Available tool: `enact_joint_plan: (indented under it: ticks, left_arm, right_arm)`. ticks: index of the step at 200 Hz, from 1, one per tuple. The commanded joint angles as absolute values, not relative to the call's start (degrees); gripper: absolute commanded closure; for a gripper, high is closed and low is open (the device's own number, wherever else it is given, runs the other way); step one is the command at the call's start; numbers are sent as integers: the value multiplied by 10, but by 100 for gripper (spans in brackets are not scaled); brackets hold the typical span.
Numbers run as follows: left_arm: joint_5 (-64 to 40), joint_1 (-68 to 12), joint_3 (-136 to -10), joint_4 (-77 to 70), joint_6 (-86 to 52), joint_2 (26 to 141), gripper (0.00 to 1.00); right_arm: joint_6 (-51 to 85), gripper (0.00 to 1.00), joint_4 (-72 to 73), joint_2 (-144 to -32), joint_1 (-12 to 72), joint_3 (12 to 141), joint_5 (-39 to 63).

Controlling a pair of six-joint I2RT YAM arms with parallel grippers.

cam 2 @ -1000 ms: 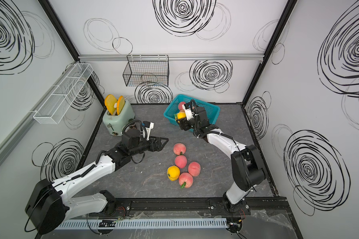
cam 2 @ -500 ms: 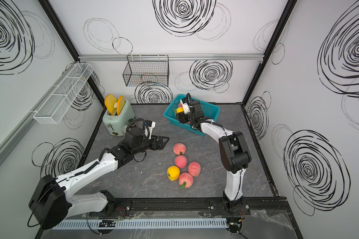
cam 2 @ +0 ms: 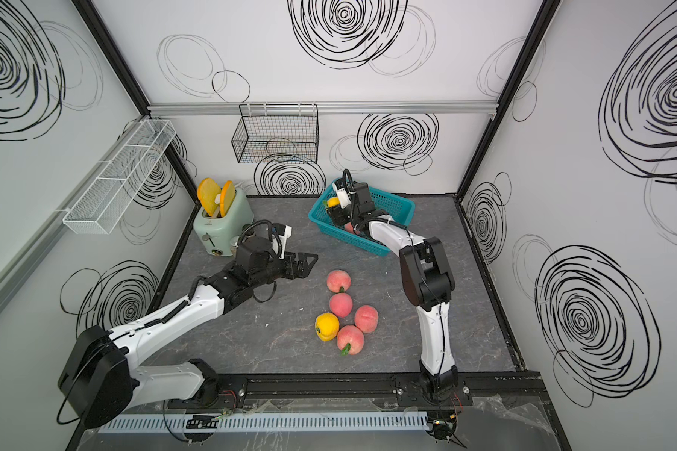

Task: Put the peaches into the basket
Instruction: Place the peach in the basket.

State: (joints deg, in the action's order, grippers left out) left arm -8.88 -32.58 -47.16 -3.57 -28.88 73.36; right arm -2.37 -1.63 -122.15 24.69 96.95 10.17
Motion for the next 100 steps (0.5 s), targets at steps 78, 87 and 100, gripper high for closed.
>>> enact_joint_plan:
  ticks: [78, 87, 100]
  left_arm:
    - [-73, -322, -489, -74, -260, 765, 1]
    - [-66, -323, -490, -73, -254, 769, 2]
    - [-58, -324, -491, -73, -248, 774, 2]
  right_arm:
    - [-70, 40, -81, -1300, 254, 1065, 92]
    - [-71, 40, -84, -1305, 254, 1071, 92]
    - [-72, 40, -89, -1310, 254, 1079, 91]
